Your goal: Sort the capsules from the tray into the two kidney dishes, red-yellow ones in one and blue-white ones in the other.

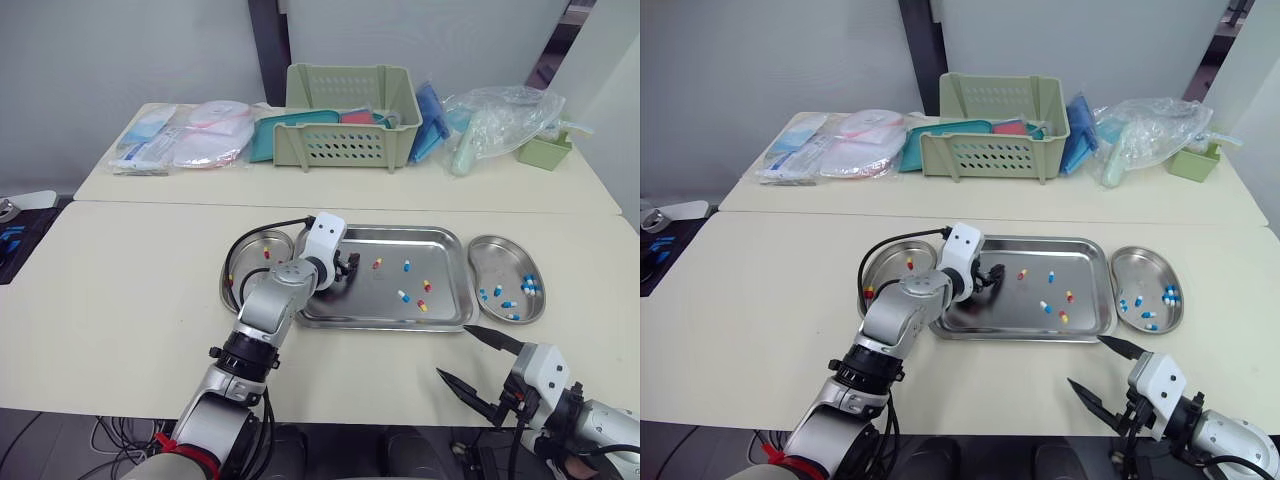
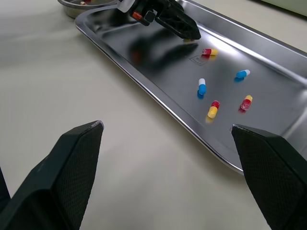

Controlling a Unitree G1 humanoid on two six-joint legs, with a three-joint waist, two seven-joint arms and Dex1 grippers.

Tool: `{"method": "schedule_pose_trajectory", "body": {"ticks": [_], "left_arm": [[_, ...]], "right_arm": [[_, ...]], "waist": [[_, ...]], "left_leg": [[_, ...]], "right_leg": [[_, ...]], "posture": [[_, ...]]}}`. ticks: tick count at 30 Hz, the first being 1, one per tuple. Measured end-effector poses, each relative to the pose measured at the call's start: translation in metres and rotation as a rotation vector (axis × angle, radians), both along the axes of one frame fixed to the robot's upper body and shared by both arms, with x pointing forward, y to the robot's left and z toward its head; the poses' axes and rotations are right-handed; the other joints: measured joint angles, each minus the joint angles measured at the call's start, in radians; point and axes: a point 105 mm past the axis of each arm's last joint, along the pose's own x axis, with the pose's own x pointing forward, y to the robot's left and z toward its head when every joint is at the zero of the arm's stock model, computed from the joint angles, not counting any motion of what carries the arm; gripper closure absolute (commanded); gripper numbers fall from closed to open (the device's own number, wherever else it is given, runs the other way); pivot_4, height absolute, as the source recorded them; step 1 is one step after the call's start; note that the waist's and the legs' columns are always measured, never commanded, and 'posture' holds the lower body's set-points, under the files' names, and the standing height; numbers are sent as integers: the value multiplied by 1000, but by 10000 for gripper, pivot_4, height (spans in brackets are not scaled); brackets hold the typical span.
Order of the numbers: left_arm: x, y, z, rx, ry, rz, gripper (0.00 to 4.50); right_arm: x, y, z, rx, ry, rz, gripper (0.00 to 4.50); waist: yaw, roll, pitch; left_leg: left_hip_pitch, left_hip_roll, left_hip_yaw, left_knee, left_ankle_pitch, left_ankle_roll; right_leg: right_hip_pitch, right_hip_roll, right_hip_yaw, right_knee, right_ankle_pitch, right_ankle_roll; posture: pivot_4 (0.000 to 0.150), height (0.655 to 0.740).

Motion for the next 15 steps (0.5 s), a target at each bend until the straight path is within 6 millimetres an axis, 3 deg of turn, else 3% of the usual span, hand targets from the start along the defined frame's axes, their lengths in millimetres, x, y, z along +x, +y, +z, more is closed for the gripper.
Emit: {"method": "schedule_pose_trajectory", "body": {"ticks": [9,15], "left_arm": [[1,-2,-1,-21,21,-43,43076],[-4,1,0,-18,28,-74,44524]], "right_arm": [[0,1,1,1,-5,-1,0],[0,1,1,3,-5,-4,0]], "waist": [[1,0,0],[-3,0,0]], "left_leg": [[0,0,0,0,0,0],[0,0,0,0,0,0]], "right_leg": [[0,0,0,0,0,0],[0,0,0,0,0,0]], "posture": [[1500,7390],[1500,7390]]}}
